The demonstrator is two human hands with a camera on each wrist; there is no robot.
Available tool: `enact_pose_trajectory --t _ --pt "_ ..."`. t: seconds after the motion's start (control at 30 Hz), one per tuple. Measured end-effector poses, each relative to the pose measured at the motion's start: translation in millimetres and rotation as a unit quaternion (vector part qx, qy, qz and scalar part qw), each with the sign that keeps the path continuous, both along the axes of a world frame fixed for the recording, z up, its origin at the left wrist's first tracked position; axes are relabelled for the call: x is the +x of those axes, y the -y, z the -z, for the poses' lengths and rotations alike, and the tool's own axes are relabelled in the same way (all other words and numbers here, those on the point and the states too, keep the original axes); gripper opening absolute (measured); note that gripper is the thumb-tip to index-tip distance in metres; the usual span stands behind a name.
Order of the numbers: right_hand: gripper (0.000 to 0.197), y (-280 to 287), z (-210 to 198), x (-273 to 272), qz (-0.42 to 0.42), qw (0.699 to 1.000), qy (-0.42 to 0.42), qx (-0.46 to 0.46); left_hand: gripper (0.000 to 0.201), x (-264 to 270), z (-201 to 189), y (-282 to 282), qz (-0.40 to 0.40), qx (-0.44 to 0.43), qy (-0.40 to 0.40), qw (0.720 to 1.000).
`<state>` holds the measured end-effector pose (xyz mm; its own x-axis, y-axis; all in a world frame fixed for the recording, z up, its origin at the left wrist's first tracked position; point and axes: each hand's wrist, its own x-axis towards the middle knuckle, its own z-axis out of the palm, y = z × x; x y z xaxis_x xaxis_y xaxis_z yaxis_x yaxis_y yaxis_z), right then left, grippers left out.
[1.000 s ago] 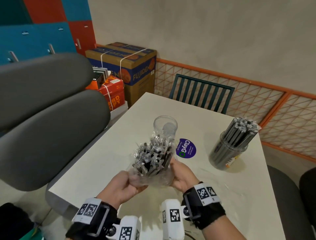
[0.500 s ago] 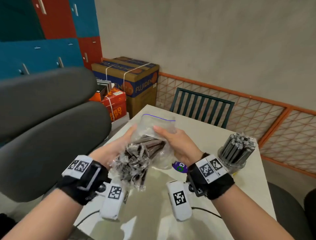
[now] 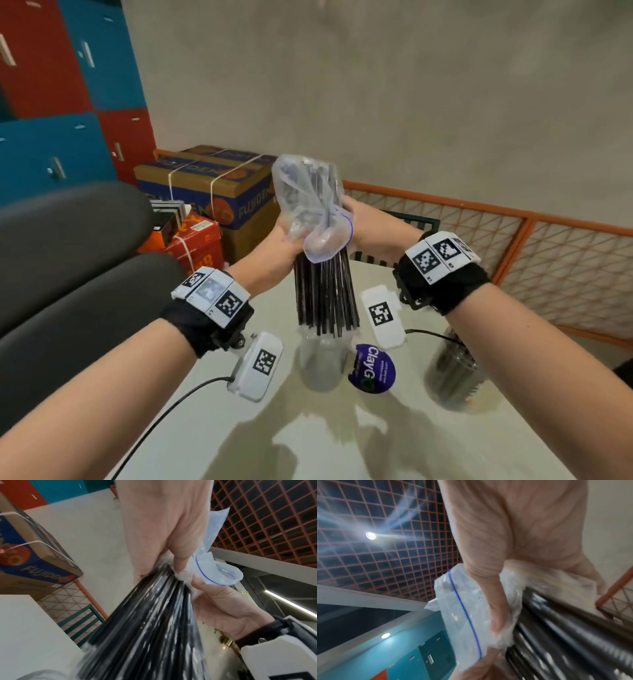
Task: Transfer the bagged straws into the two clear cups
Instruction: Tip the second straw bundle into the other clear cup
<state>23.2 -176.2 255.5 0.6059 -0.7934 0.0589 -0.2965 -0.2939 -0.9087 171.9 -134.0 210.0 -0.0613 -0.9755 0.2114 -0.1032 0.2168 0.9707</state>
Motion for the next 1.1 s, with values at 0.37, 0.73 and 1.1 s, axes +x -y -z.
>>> enact_pose_trajectory --t 0.37,0.73,1.1 --pt "0.068 22 85 -9 0.089 0.975 0.199 0.036 0.068 -20 48 54 -0.028 0.013 -0.095 0.995" --pt "0.075 30 136 -8 0.117 0.967 0.218 0.059 0.056 -14 91 60 -0.008 0.05 -0.114 0.992" --pt "0.062 21 144 -26 0.138 0.988 0.06 0.018 0.084 25 63 43 0.256 0.151 0.035 0.954"
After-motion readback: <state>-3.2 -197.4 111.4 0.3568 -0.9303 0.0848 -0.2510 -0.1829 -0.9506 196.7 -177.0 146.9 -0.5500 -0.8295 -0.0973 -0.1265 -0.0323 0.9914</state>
